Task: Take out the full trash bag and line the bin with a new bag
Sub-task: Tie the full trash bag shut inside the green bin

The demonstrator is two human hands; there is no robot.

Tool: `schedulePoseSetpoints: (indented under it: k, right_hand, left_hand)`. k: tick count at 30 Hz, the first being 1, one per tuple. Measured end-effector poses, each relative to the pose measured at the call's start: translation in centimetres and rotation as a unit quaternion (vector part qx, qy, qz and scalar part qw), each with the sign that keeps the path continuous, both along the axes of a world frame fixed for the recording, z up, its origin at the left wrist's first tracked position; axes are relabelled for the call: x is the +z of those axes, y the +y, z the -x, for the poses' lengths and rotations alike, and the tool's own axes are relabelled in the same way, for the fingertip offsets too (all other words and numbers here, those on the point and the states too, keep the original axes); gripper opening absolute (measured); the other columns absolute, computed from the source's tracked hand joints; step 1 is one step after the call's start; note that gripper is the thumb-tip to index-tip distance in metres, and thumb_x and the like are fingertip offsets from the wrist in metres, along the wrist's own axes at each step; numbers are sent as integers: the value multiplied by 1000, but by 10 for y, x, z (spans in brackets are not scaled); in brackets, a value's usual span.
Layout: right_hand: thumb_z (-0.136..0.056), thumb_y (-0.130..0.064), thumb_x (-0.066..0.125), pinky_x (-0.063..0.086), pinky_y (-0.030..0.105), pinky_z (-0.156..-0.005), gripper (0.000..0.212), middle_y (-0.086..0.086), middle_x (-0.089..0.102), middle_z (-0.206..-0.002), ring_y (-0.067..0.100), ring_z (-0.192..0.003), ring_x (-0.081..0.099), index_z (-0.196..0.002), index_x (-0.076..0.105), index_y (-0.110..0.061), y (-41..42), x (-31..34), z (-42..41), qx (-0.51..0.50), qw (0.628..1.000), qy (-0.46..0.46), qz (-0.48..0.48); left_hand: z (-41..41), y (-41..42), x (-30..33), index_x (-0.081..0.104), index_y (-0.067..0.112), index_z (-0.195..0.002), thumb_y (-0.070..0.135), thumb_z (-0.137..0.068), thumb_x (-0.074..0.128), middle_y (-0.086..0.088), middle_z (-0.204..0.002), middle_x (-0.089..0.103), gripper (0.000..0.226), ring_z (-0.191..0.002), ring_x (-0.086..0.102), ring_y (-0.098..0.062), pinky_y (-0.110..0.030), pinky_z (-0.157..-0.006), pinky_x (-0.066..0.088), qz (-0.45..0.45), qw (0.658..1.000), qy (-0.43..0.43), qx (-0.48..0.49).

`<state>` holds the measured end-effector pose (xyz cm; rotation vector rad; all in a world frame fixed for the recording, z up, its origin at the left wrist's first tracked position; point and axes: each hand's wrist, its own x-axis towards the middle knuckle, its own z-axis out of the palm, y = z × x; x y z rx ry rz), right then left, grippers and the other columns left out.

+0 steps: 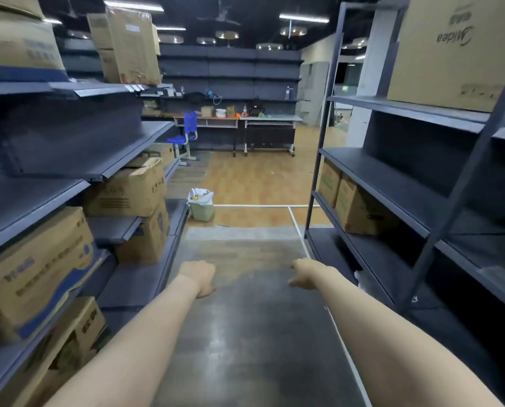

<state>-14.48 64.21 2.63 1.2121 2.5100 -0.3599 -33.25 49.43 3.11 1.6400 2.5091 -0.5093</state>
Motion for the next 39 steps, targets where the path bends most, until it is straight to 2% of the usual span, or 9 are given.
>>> schedulePoseSetpoints:
  k: [3, 7, 14, 27, 33, 37, 39]
  right_hand:
    - [-96, -29, 49, 37, 36, -108, 58, 8, 33, -152, 27, -136, 37, -147, 29, -10, 64, 13, 34, 0, 1000, 19, 8]
    - [-97, -30, 48, 36, 35, -108, 54, 11, 37, -149, 28, -135, 39, -144, 34, -8, 147, 24, 78, 0, 1000, 22, -5]
    - [-97, -30, 47, 38, 36, -104, 54, 11, 40, -147, 30, -132, 42, -144, 32, -9, 261, 22, 156, 6, 1000, 12, 11]
    - [-94, -31, 52, 42, 37, -103, 57, 10, 44, -144, 30, -128, 47, -144, 34, -10, 505, 22, 361, 8, 1000, 24, -1]
    - [-93, -29, 52, 43, 36, -102, 59, 9, 46, -142, 28, -126, 48, -146, 32, -11, 610, 10, 441, 18, 1000, -2, 18]
    - [-94, -31, 52, 41, 35, -104, 57, 9, 46, -142, 28, -128, 47, -144, 35, -11, 698, 1, 505, 47, 999, -11, 0]
    - [-94, -33, 52, 43, 35, -102, 54, 9, 50, -138, 27, -124, 50, -141, 38, -11, 744, -1, 540, 68, 998, -9, -11]
  left_hand:
    - [32, 69, 14, 43, 15, -136, 39, -93, 48, -9, -137, 48, 49, -125, 49, -27, -35, -97, 42, -26, 999, -17, 10]
    - [76, 147, 22, 44, 16, -135, 42, -92, 49, -7, -140, 47, 51, -126, 49, -26, -35, -98, 42, -44, 998, -38, 30]
    - [156, 255, 16, 40, 14, -139, 40, -94, 47, -8, -144, 44, 52, -130, 45, -25, -32, -100, 40, 2, 999, -35, 36]
    - [362, 502, 0, 43, 13, -134, 40, -94, 47, -8, -135, 47, 48, -121, 51, -26, -35, -91, 44, -26, 998, -41, 40]
    - [433, 599, -18, 44, 12, -130, 37, -95, 46, -8, -129, 50, 43, -117, 53, -26, -33, -83, 44, 4, 998, -43, 46]
    - [491, 673, -30, 41, 13, -132, 36, -96, 45, -7, -135, 46, 43, -122, 48, -26, -32, -87, 42, 2, 997, -33, 73]
    - [519, 713, -33, 39, 17, -134, 36, -96, 42, -4, -138, 45, 42, -124, 47, -26, -29, -84, 40, -12, 995, -32, 90]
